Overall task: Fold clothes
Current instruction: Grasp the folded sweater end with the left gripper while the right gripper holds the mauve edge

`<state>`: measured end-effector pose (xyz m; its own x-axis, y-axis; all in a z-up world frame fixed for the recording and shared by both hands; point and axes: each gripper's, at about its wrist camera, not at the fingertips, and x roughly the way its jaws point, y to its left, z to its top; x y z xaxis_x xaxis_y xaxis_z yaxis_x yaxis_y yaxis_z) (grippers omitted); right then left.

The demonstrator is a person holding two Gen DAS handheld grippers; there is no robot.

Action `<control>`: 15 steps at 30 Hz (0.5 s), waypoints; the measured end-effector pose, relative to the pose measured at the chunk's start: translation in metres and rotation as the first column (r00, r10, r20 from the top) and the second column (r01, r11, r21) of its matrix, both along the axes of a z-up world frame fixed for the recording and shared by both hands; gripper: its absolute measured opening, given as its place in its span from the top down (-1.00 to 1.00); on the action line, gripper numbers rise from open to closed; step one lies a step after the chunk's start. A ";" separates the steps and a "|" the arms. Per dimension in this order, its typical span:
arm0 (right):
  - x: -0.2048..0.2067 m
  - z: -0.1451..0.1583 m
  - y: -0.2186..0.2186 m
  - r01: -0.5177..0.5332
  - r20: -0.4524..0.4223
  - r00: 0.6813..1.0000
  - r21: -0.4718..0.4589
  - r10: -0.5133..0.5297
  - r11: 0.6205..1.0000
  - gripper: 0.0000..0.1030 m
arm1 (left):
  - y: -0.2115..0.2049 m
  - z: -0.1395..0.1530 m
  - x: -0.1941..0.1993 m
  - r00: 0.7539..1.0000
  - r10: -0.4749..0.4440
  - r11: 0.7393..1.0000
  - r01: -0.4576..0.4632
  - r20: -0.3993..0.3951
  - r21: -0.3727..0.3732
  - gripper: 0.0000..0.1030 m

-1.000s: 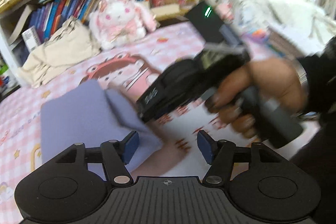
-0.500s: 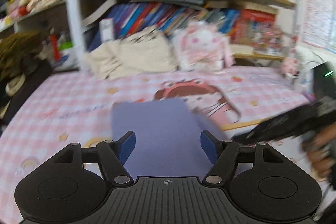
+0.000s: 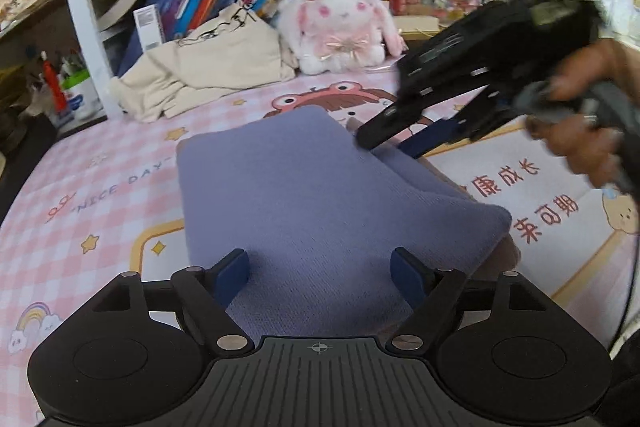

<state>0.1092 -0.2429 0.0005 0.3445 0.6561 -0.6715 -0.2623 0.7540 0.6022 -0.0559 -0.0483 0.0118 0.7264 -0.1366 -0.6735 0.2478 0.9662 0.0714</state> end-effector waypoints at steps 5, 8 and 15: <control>0.017 -0.011 0.015 0.041 -0.039 0.998 0.033 -0.040 0.999 0.14 | 0.004 -0.001 -0.005 0.999 -0.049 0.999 0.049 0.008 -0.002 -0.55; 0.012 -0.004 0.021 -0.011 0.022 1.000 0.041 0.010 0.999 0.68 | 0.006 -0.002 -0.002 0.997 -0.072 0.997 0.072 -0.001 0.003 -0.56; -0.047 0.021 0.015 -0.071 0.341 0.935 -0.084 0.095 0.994 0.69 | -0.001 -0.006 0.002 0.992 -0.121 0.991 0.122 -0.027 0.063 -0.69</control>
